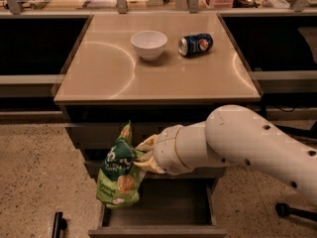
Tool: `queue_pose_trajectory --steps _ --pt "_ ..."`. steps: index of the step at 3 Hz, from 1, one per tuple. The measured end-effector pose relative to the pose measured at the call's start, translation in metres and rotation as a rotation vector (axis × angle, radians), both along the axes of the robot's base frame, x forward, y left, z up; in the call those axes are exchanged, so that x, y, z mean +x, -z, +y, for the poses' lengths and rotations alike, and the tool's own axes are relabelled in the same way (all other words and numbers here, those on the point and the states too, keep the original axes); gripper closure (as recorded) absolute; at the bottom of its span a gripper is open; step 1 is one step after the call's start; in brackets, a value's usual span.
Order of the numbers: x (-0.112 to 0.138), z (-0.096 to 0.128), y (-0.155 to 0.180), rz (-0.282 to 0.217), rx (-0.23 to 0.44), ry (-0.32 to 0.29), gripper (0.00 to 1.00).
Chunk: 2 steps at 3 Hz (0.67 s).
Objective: Pick green rice chip bag from bottom drawer and place on counter
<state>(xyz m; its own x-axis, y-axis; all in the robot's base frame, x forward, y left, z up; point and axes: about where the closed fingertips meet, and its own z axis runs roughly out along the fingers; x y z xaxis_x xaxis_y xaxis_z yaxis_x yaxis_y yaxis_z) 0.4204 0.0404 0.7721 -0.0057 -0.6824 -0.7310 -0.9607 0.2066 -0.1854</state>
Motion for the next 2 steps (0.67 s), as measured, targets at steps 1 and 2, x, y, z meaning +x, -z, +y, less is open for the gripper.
queue_pose_trajectory --steps 1,2 --pt "0.002 -0.005 -0.005 -0.015 -0.019 0.014 1.00" --pt "0.011 -0.032 -0.037 -0.086 -0.077 0.058 1.00"
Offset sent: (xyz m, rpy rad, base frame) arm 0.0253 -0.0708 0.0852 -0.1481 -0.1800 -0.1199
